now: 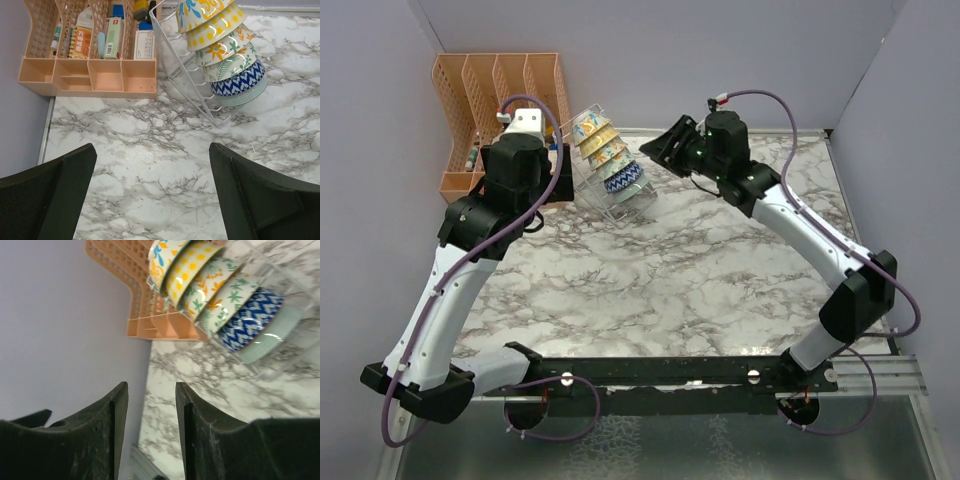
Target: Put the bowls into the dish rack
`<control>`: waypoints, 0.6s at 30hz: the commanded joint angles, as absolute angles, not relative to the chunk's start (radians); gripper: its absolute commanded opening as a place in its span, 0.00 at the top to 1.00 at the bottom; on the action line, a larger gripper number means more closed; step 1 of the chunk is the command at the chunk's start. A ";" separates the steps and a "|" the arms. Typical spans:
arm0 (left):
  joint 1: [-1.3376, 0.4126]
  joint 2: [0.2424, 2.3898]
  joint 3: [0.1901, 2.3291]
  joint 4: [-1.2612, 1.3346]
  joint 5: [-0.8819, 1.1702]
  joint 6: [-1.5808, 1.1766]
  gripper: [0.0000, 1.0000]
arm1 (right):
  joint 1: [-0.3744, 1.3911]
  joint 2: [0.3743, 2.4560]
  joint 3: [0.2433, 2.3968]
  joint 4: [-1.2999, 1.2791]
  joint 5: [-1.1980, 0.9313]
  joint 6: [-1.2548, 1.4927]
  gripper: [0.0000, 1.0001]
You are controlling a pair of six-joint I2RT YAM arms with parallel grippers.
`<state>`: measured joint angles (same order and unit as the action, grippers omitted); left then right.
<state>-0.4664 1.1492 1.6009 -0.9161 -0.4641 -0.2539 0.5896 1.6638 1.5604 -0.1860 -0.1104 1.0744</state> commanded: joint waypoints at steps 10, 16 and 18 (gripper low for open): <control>-0.468 1.219 1.602 -0.900 -0.647 -0.479 0.01 | 0.586 1.346 1.477 -0.704 0.191 0.569 0.42; -0.469 1.187 1.566 -0.862 -0.663 -0.464 0.01 | 0.586 1.268 1.423 -0.756 0.223 0.547 0.32; -0.469 1.172 1.549 -0.850 -0.652 -0.466 0.01 | 0.586 1.253 1.419 -0.768 0.236 0.543 0.29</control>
<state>-0.4664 1.2144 1.5772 -0.8951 -0.6212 -0.4576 0.5888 1.2953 1.4353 -0.6991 0.1677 0.5903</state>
